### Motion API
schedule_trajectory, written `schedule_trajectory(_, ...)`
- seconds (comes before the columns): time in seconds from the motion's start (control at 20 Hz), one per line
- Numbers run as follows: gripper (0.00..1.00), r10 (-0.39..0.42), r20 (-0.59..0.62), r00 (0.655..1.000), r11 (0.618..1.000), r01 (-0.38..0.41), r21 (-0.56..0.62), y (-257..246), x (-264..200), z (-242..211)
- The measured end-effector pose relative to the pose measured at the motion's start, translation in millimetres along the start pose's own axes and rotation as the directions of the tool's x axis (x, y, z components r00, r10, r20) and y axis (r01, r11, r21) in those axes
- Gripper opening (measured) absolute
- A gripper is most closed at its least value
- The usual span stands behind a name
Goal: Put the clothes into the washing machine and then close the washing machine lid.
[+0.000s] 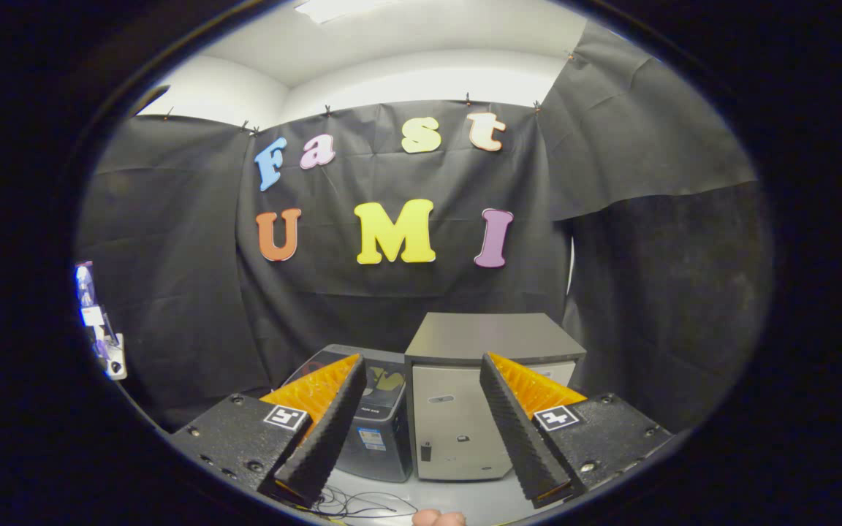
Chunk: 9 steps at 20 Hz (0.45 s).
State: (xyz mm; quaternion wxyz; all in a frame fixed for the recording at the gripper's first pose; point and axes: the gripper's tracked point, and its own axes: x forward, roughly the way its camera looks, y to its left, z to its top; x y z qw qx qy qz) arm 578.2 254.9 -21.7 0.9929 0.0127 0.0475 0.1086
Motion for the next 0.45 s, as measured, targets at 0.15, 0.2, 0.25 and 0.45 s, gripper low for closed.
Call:
schedule_trajectory(0.15, 0.98, -0.003, 0.002, 1.000, 1.000, 0.003, 0.000, 0.0, -0.3, 0.2)
schedule_trajectory(0.2, 0.98, -0.003, 0.003, 1.000, 1.000, 0.003, -0.001, -0.4, -0.1, 0.6)
schedule_trajectory(0.25, 0.98, -0.003, 0.004, 1.000, 1.000, 0.003, -0.002, -0.4, 0.1, 0.7)
schedule_trajectory(0.45, 0.98, -0.005, 0.002, 1.000, 1.000, 0.005, -0.004, -1.2, -0.4, 0.3)
